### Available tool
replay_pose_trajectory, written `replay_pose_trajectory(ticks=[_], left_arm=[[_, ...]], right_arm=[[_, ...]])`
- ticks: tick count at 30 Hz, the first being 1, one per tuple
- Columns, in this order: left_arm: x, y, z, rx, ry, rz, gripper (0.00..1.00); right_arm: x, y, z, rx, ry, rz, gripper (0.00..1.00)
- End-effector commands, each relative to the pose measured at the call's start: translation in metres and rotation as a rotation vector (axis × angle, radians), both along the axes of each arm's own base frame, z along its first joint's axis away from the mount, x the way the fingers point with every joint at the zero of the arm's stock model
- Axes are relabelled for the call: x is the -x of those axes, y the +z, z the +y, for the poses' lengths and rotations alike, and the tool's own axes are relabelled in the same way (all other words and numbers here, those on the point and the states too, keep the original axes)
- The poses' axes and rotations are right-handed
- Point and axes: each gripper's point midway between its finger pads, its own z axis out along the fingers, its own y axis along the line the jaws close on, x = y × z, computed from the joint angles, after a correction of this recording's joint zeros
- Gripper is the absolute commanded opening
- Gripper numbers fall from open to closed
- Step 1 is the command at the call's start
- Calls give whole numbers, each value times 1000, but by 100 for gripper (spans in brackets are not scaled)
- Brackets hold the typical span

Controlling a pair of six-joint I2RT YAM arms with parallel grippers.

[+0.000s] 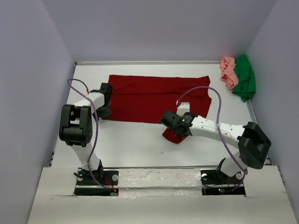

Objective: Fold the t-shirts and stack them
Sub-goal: Fold the tshirt

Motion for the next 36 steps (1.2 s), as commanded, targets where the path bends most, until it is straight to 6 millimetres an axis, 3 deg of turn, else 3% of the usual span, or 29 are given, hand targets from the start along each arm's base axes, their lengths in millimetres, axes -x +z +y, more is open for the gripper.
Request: replay_pose_trajectory(ticks=[1, 4, 15, 18, 28, 36], left_arm=[[-4, -4, -10, 68, -28, -17, 60], [-6, -3, -14, 97, -34, -23, 60], [-6, 42, -13, 14, 4, -116, 61], [-2, 47, -20, 1, 6, -133, 62], [3, 14, -39, 95, -30, -72, 62], [1, 1, -31, 122, 0, -44, 62]], right_arm=[[-3, 7, 2, -21, -4, -30, 0], [-2, 6, 1, -17, -6, -27, 0], [-2, -1, 4, -7, -3, -5, 0], [-1, -4, 5, -6, -2, 3, 0], [2, -1, 2, -25, -5, -2, 0], [6, 2, -1, -46, -11, -3, 0]])
